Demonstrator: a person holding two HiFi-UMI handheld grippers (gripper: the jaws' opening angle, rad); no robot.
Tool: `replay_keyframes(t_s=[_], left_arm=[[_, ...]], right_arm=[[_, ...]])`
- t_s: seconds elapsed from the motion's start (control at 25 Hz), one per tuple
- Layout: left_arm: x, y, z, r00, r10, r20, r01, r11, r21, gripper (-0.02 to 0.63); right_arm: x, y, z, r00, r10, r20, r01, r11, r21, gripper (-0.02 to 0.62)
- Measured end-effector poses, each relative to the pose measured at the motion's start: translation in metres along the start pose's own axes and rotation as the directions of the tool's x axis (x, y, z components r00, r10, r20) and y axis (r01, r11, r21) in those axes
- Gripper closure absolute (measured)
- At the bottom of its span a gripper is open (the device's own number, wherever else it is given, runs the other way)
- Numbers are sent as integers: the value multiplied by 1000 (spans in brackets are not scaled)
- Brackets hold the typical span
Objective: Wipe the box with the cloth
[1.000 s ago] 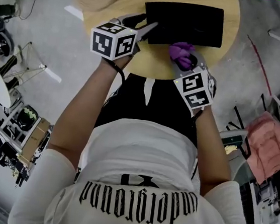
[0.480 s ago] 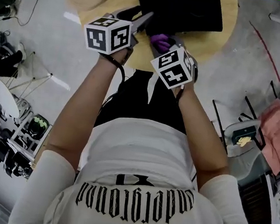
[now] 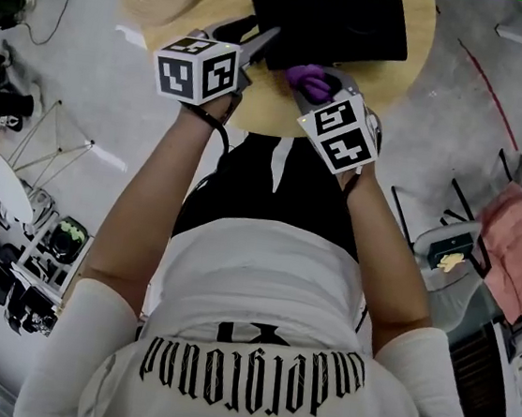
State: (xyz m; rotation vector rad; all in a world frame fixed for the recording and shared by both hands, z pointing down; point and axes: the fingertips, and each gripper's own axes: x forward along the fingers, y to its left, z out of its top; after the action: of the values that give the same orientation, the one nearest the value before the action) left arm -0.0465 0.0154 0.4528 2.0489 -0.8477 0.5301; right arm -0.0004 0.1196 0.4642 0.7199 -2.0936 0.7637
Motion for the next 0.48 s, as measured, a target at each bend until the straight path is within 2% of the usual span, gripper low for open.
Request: replay_keyframes(t_s=[0.2, 0.36, 0.48], left_arm=[[0, -1, 0, 1000, 4, -25, -3, 999, 32, 393], [1, -2, -1, 999, 3, -33, -2, 1000, 28, 393], [0, -2, 1, 999, 3, -34, -2, 1000, 22, 393]], right_arm=[[-50, -67, -20, 996, -88, 19, 86, 992, 95, 439], [-84, -130, -48, 984, -178, -5, 176, 966, 190, 439], [-94, -163, -61, 975, -218, -34, 220, 950, 222, 439]])
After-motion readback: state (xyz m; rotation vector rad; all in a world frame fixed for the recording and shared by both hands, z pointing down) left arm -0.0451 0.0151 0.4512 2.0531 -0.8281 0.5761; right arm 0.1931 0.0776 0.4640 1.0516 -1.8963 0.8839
